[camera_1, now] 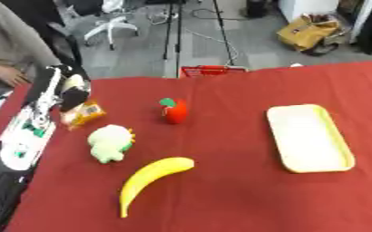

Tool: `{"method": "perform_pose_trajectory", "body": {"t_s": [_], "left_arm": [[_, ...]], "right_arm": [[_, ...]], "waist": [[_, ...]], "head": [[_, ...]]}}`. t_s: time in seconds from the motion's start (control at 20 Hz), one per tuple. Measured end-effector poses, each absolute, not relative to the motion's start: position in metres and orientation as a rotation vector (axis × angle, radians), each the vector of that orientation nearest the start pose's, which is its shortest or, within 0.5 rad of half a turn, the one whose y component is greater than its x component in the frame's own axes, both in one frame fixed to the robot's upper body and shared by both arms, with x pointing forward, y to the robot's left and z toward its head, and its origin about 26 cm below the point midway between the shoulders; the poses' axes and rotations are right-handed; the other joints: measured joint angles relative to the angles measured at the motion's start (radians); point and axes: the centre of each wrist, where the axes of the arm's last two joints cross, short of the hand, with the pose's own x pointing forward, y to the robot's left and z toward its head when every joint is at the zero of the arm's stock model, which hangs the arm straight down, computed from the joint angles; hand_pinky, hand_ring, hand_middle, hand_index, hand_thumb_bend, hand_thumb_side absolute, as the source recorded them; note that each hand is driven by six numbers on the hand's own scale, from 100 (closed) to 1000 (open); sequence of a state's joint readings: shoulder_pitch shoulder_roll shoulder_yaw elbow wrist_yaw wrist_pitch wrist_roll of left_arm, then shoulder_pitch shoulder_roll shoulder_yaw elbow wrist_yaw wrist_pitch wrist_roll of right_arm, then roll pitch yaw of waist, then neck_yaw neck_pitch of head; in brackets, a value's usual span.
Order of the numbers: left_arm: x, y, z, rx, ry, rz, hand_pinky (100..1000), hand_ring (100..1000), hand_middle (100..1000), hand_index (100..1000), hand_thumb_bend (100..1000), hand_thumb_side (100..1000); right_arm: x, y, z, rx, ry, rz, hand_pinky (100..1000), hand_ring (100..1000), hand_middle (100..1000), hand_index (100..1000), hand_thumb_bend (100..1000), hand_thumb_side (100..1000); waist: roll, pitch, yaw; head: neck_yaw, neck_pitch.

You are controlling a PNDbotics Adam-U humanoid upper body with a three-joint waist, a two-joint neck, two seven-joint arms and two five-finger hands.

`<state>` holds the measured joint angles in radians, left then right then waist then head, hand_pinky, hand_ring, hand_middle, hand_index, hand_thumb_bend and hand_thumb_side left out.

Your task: Pick up objects on the table and place them in the box.

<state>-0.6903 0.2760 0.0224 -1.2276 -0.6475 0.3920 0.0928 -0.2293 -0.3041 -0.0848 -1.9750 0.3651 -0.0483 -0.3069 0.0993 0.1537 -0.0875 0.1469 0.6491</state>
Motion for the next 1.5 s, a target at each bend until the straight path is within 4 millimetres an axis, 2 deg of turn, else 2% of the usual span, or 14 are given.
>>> {"method": "perform_pose_trajectory", "body": {"t_s": [0.15, 0.25, 0.4, 0.5, 0.65, 0.8, 1.1, 1.3, 1.5], "left_arm": [[0.452, 0.265, 0.142, 0.953, -1.377, -0.335, 266, 501, 434, 611, 100, 246], [0.465, 0.276, 0.137, 0.981, -1.281, -0.194, 263, 501, 433, 612, 106, 248], [0.478, 0.284, 0.122, 0.986, -1.180, -0.039, 261, 502, 429, 609, 111, 251], [0.485, 0.280, 0.117, 0.973, -1.169, 0.022, 259, 500, 428, 608, 111, 253], [0.490, 0.273, 0.116, 0.960, -1.194, 0.065, 258, 500, 428, 608, 111, 257], [0.498, 0.247, 0.133, 0.957, -1.284, 0.043, 257, 499, 427, 607, 115, 256], [0.502, 0.195, 0.164, 0.924, -1.458, -0.084, 252, 494, 427, 607, 111, 261], [0.499, 0.167, 0.172, 0.875, -1.525, -0.215, 251, 493, 432, 613, 115, 265], [0.494, 0.142, 0.172, 0.844, -1.541, -0.357, 261, 496, 439, 617, 128, 272]], "right_arm": [[0.297, -0.283, 0.182, -0.776, -2.296, 0.169, 595, 616, 613, 737, 255, 671], [0.298, -0.280, 0.184, -0.755, -2.309, 0.184, 595, 616, 613, 737, 255, 671], [0.300, -0.275, 0.187, -0.723, -2.330, 0.207, 595, 616, 613, 738, 255, 671], [0.301, -0.272, 0.190, -0.702, -2.345, 0.222, 595, 616, 613, 738, 255, 671], [0.302, -0.269, 0.194, -0.685, -2.363, 0.243, 595, 616, 613, 738, 255, 671], [0.304, -0.266, 0.197, -0.665, -2.380, 0.257, 595, 615, 613, 738, 256, 671], [0.305, -0.261, 0.202, -0.636, -2.400, 0.279, 595, 616, 613, 738, 277, 675], [0.306, -0.259, 0.203, -0.622, -2.409, 0.290, 596, 616, 613, 739, 287, 678], [0.307, -0.257, 0.206, -0.608, -2.421, 0.300, 596, 616, 614, 739, 289, 680]], "waist": [[0.000, 0.000, -0.029], [0.001, 0.000, -0.068], [0.015, 0.000, -0.106], [0.026, 0.000, -0.137], [0.029, 0.001, -0.158], [0.037, 0.001, -0.199], [0.046, 0.001, -0.237], [0.047, 0.001, -0.254], [0.047, 0.001, -0.274]], "head": [[0.011, -0.010], [0.024, -0.025], [0.046, -0.047], [0.062, -0.063], [0.083, -0.080], [0.107, -0.096], [0.140, -0.108], [0.151, -0.114], [0.158, -0.118]]}}
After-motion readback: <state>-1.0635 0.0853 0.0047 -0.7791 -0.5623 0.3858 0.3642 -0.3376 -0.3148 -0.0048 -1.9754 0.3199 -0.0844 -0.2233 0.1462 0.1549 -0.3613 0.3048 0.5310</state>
